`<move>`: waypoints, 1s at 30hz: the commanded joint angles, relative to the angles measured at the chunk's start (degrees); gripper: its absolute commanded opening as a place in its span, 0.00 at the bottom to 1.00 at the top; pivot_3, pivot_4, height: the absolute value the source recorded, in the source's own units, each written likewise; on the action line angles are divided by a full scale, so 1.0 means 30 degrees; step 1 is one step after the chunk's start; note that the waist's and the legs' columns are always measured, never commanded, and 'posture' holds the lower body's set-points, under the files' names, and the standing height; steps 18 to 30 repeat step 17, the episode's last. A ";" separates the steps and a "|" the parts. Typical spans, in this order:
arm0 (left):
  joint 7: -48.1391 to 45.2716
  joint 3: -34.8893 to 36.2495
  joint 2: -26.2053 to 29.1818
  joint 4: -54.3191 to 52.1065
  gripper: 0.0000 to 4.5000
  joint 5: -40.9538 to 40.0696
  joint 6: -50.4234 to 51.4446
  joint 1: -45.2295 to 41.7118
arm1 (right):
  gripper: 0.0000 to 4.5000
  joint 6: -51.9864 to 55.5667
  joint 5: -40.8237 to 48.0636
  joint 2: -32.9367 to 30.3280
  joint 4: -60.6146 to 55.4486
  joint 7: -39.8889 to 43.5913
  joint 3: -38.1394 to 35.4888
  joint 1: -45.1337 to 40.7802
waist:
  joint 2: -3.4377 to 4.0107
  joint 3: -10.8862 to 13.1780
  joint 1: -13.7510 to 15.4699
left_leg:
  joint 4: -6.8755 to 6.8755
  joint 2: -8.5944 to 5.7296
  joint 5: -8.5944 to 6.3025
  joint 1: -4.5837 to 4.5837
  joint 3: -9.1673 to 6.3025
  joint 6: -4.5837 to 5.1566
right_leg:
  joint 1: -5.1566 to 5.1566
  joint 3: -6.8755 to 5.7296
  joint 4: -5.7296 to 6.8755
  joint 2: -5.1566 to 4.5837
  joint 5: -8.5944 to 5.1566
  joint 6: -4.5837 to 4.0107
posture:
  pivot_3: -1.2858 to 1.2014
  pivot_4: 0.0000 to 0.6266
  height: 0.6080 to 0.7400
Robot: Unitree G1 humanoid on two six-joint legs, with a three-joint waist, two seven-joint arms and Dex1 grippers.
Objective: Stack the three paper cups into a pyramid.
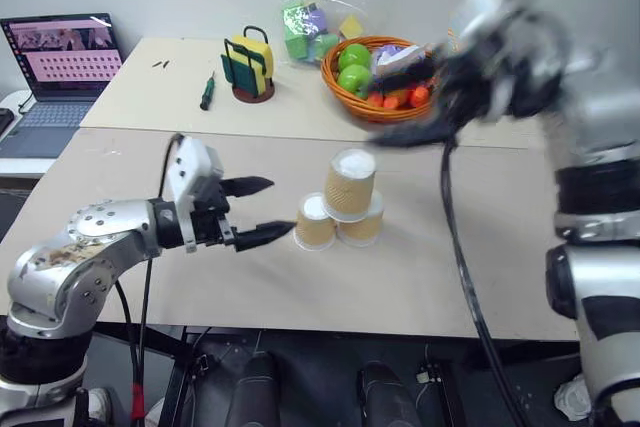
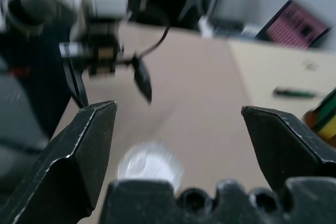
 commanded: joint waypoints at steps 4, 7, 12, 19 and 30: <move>0.7445 0.3452 -0.2871 0.2616 1.00 0.4000 -0.2265 0.0928 | 0.99 0.0916 -0.1312 -0.1525 0.1754 -0.8285 -0.4089 0.1945 | -0.0084 -0.0054 0.0084 | -0.0004 -0.0001 -0.0002 0.0071 0.0004 -0.0006 | 0.0060 -0.0001 -0.0019 -0.0007 -0.0028 -0.0063 | 0.52 0.24 0.40; 1.1422 0.4313 -0.4763 0.4431 1.00 0.6908 -0.4461 0.1311 | 0.99 -0.1643 -0.7121 -0.1920 0.0830 -1.3348 -0.0552 0.7728 | -0.0345 -0.0237 0.0161 | -0.0001 0.0001 -0.0004 0.0209 0.0006 -0.0011 | 0.0116 0.0000 -0.0039 -0.0009 -0.0053 -0.0136 | 0.52 0.24 0.40; 1.4284 0.5047 -0.6989 0.6752 1.00 0.8898 -0.7576 0.1065 | 0.99 -0.4130 -1.1628 0.0672 0.0143 -2.0195 0.1465 1.3005 | -0.0216 -0.0186 0.0173 | 0.0038 -0.0035 0.0060 -0.0045 0.0050 0.0026 | -0.0043 0.0045 0.0003 -0.0045 0.0085 0.0032 | 0.52 0.24 0.40; 1.5287 0.5050 -0.7605 0.9074 1.00 1.0109 -0.9994 0.0896 | 0.99 -0.7063 -1.1075 0.4613 -0.0176 -2.5586 -0.1173 1.5549 | -0.0170 -0.0208 0.0003 | 0.0043 -0.0034 0.0100 -0.0057 -0.0001 0.0023 | -0.0019 0.0029 -0.0012 -0.0005 0.0129 0.0069 | 0.52 0.24 0.40; 1.5287 0.5050 -0.7605 0.9074 1.00 1.0109 -0.9994 0.0896 | 0.99 -0.7063 -1.1075 0.4613 -0.0176 -2.5586 -0.1173 1.5549 | -0.0170 -0.0208 0.0003 | 0.0043 -0.0034 0.0100 -0.0057 -0.0001 0.0023 | -0.0019 0.0029 -0.0012 -0.0005 0.0129 0.0069 | 0.52 0.24 0.40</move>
